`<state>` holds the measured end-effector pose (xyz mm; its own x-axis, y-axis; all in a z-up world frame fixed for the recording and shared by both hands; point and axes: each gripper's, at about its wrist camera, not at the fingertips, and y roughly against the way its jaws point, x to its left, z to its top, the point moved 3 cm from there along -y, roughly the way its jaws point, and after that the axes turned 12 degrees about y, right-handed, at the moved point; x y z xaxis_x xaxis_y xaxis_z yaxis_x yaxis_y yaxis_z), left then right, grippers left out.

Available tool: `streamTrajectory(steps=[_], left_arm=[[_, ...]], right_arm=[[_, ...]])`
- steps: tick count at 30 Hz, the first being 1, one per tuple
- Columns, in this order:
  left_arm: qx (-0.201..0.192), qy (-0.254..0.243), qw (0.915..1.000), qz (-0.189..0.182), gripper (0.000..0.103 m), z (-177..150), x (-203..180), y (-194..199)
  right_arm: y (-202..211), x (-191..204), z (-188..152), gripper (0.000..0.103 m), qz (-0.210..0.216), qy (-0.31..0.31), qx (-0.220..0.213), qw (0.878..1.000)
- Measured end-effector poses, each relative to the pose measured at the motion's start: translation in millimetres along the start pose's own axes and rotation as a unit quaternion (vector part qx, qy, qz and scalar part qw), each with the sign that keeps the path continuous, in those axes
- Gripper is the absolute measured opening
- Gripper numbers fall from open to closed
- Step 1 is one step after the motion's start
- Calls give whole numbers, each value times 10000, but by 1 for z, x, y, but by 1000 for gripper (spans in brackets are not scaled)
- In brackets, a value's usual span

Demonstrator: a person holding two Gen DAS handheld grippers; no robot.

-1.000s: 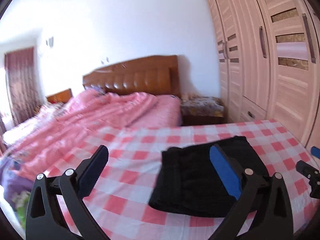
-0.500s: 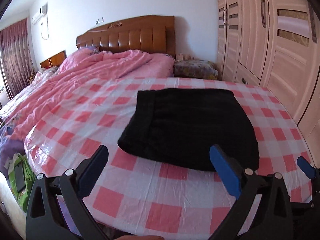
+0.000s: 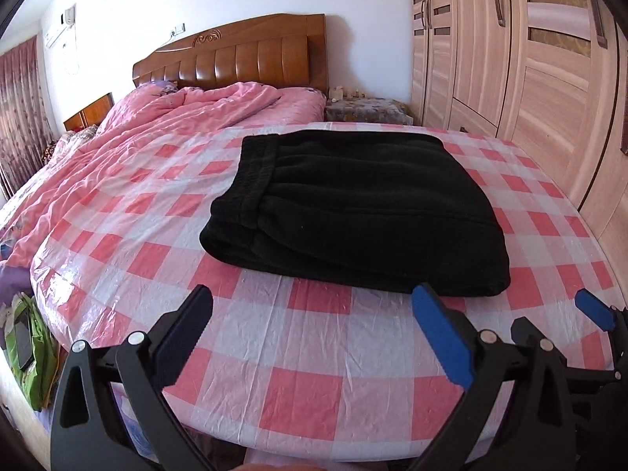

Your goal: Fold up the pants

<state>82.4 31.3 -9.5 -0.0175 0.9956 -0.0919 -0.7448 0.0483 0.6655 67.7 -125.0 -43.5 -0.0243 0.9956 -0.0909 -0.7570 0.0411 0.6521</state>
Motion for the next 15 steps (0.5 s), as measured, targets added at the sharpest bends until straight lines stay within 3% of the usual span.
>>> streamTrajectory(steps=[15], left_arm=[[127,6,9999,-30,101,-8,4,-5]], right_arm=[[0,8,-1,98,91,67,51,9999]])
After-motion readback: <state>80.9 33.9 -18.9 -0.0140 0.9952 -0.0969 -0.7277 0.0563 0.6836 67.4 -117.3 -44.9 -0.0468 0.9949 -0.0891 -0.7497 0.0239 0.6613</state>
